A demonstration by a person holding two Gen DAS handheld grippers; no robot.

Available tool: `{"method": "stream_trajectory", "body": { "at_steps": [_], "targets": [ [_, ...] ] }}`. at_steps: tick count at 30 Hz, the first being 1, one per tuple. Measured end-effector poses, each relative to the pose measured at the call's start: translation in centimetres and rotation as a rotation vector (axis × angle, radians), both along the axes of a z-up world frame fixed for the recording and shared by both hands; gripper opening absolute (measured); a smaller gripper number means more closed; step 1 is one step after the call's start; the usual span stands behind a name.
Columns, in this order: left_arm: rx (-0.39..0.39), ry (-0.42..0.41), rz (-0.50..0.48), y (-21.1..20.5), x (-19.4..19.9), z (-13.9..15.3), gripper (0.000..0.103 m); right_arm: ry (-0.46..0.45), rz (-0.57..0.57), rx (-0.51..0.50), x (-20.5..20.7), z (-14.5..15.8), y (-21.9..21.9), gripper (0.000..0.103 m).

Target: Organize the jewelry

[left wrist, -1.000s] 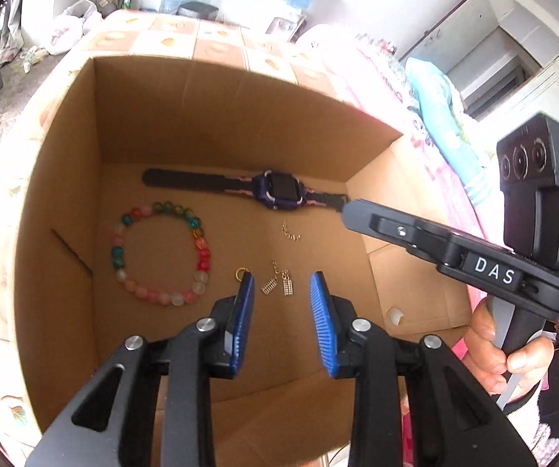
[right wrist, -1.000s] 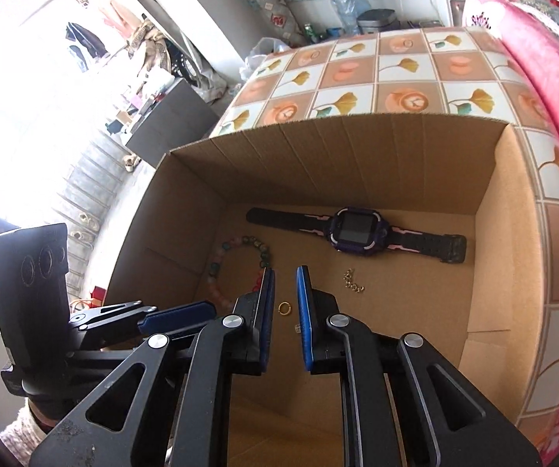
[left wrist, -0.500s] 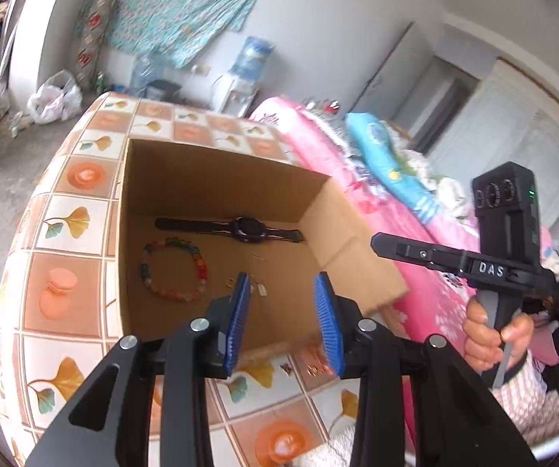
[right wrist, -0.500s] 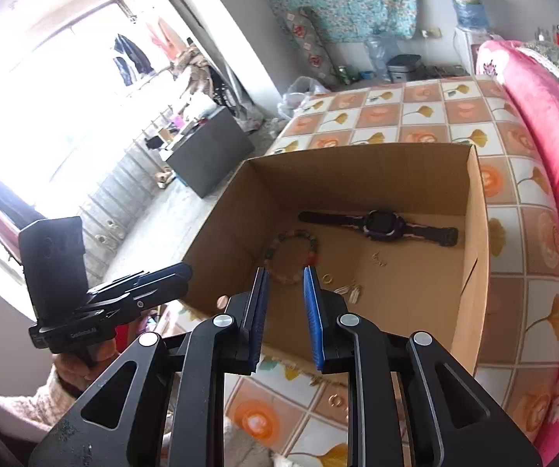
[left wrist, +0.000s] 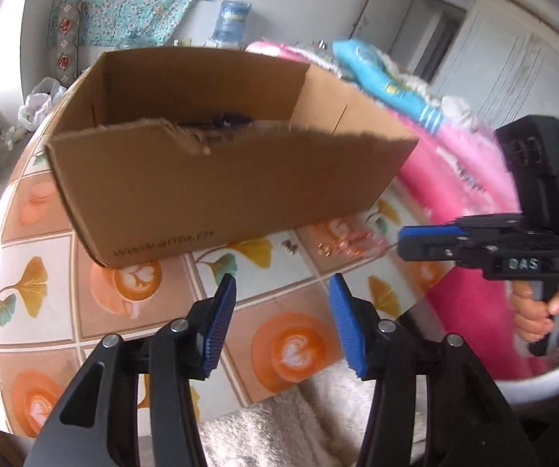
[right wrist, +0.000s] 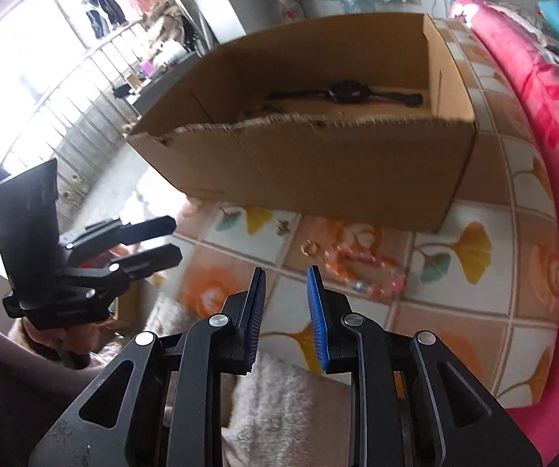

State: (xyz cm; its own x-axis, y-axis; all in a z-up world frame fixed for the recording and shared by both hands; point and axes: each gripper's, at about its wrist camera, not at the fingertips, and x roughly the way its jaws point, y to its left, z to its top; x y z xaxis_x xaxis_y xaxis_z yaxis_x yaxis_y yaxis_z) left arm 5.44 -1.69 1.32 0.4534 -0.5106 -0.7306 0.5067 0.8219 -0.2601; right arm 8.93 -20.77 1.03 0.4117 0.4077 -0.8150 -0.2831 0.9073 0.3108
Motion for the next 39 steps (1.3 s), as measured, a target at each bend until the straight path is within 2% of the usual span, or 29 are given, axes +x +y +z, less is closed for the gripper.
{"method": "stream_trajectory", "body": {
  "at_steps": [5, 7, 10, 16, 18, 21, 25, 28, 31, 33, 39],
  "targets": [
    [0.136, -0.004, -0.017, -2.8, 0.4, -2.5, 0.048, -0.070, -0.026, -0.149, -0.8, -0.6, 0.3, 0.023],
    [0.146, 0.002, -0.021, -3.3, 0.6, -2.9, 0.048, -0.124, 0.001, -0.229, -0.9, -0.6, 1.2, 0.023],
    [0.147, 0.003, -0.018, -3.6, 0.5, -3.0, 0.048, -0.174, 0.057, -0.293, -0.7, -1.4, 2.1, 0.024],
    [0.154, 0.010, -0.005, -3.6, 0.8, -3.2, 0.048, -0.187, 0.153, -0.425, 0.4, -3.8, 3.9, 0.023],
    [0.159, 0.010, -0.005, -3.5, 0.9, -3.2, 0.048, -0.181, 0.154, -0.461, 0.5, -4.4, 3.9, 0.007],
    [0.171, 0.007, -0.009, -3.8, 0.9, -3.4, 0.048, -0.187, 0.111, -0.400, 0.6, -3.3, 2.6, 0.007],
    [0.172, -0.001, -0.020, -4.1, 1.0, -3.6, 0.048, -0.166, -0.018, -0.223, 1.5, -0.7, -1.6, 0.007],
    [0.166, -0.001, -0.025, -4.3, 1.1, -3.5, 0.048, -0.111, -0.113, -0.005, 2.3, 0.4, -5.8, 0.007],
    [0.163, -0.001, -0.028, -4.4, 1.1, -3.5, 0.048, -0.032, -0.186, 0.202, 3.2, -0.3, -9.2, 0.007],
    [0.160, -0.001, -0.028, -4.6, 1.1, -3.4, 0.048, 0.001, -0.230, 0.230, 3.7, -1.1, -10.3, 0.007],
    [0.153, -0.008, -0.037, -4.7, 1.1, -3.3, 0.048, 0.057, -0.324, 0.222, 4.2, -3.5, -12.3, 0.011]
  ]
}}
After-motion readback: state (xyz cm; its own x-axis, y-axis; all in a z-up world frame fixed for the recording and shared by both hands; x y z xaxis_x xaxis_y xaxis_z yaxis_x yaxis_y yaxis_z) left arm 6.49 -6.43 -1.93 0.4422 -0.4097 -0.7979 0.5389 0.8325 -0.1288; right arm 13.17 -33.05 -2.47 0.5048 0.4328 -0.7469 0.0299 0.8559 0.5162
